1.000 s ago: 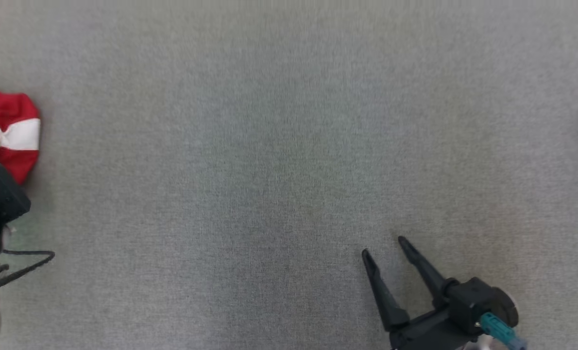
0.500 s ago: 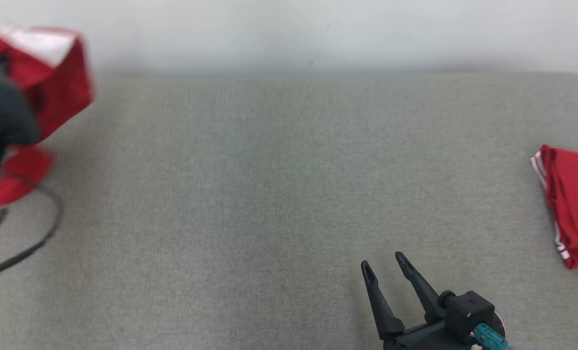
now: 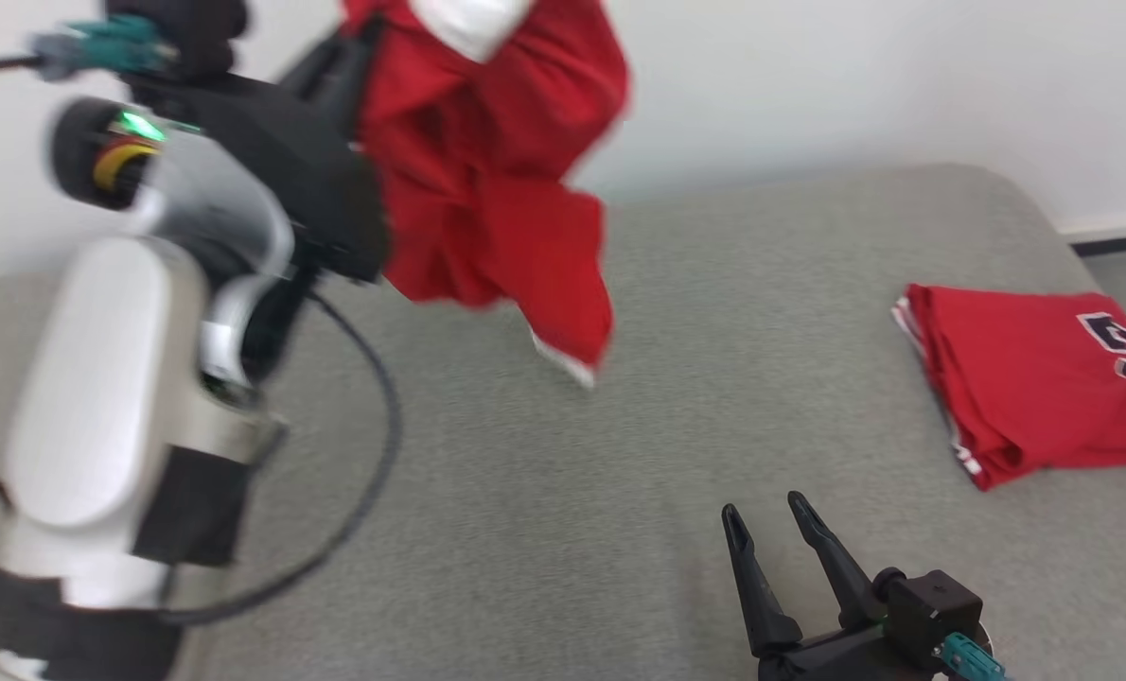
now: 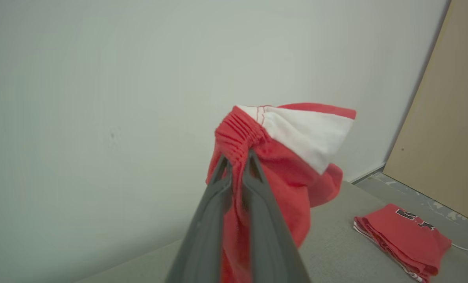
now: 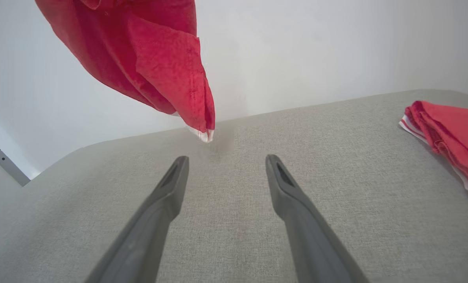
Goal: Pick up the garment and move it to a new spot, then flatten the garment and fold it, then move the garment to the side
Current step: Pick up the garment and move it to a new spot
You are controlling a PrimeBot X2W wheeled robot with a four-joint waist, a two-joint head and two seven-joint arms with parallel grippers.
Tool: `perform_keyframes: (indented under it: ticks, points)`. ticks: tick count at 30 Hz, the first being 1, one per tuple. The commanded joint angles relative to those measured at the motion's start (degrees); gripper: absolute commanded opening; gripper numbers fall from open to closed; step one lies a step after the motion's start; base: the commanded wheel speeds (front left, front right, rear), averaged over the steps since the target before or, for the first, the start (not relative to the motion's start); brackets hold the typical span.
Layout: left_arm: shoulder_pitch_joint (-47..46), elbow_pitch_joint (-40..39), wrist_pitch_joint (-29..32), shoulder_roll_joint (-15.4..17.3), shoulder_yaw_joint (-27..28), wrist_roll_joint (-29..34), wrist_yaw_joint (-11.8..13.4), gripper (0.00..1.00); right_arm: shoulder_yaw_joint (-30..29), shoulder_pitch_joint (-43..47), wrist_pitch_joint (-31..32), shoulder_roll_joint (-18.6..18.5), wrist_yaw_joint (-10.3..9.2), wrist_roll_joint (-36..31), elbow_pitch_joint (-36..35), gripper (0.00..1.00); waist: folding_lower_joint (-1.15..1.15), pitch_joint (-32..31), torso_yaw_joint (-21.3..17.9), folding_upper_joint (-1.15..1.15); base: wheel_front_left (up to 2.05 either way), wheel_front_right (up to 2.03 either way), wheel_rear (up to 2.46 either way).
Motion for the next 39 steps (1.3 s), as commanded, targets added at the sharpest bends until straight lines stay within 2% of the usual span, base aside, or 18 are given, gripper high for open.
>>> perform_keyframes:
  ticks: [1, 7, 13, 21, 22, 23, 24, 30, 33, 39]
  points:
    - [1.31, -0.85, -0.7, -1.1, -0.51, -0.4, 0.46, 0.0, 0.08, -0.32, -0.16, 0.21, -0.15, 0.3, -0.02, 1.0, 0.01, -0.22, -3.49, 0.0, 0.0, 0.0, 0.0]
    - [7.09, 0.12, -3.33, -5.16, -3.91, 0.06, 2.11, 0.0, 0.13, -1.33, -0.68, 0.22, -0.15, 1.21, 0.05, 1.0, 0.01, 1.92, -6.34, 0.0, 0.0, 0.0, 0.0]
    - [13.68, 7.54, -6.0, -6.39, -8.49, 1.92, 2.64, 0.0, 0.65, -2.61, -1.66, 0.23, -0.15, 2.13, 0.62, 1.0, 0.01, 4.2, -7.31, 0.0, 0.0, 0.0, 0.0]
    - [18.38, 18.92, -9.89, -7.3, -10.55, 1.8, 3.69, 0.0, 1.12, -3.99, -2.59, 0.23, -0.15, 3.25, 1.99, 1.0, 0.01, 5.3, -6.65, 0.0, 0.0, 0.0, 0.0]
    - [18.39, 20.04, -10.37, -7.42, -11.14, 2.09, 3.46, 0.42, 0.99, -4.05, -2.69, 0.23, -0.15, 3.23, 2.17, 1.0, 0.01, 5.23, -6.23, 0.0, 0.0, 0.0, 0.0]
    - [18.59, 21.01, -10.97, -7.58, -11.51, 2.04, 3.19, 0.92, 0.85, -4.09, -2.76, 0.23, -0.15, 3.27, 2.32, 1.0, 0.01, 5.12, -5.87, 0.0, 0.0, 0.0, 0.0]
    - [18.79, 21.92, -11.66, -7.71, -11.63, 1.69, 3.25, 1.0, 0.64, -4.06, -2.89, 0.21, -0.15, 3.26, 2.49, 1.0, 0.01, 4.96, -5.4, 0.0, 0.0, 0.0, 0.0]
    - [20.15, 21.93, -18.56, -8.12, -12.18, 0.31, 3.03, 1.0, -0.92, -3.01, -2.97, 0.2, -0.15, 2.74, 2.99, 1.0, 0.01, 3.31, -1.91, 0.0, 0.0, 0.0, 0.0]
    - [22.65, 19.94, -23.02, -8.06, -11.68, -1.36, 1.55, 1.0, -1.88, -2.41, -2.76, 0.2, -0.15, 2.48, 2.92, 1.0, 0.01, 2.27, -0.22, 0.0, 0.0, 0.0, 0.0]
    - [29.74, 14.57, -33.44, -5.25, -8.66, -2.73, 1.1, 1.0, -4.27, -0.59, -2.51, 0.2, -0.15, 1.89, 2.67, 1.0, 0.01, -0.22, 2.69, 0.0, 0.0, 0.0, 0.0]
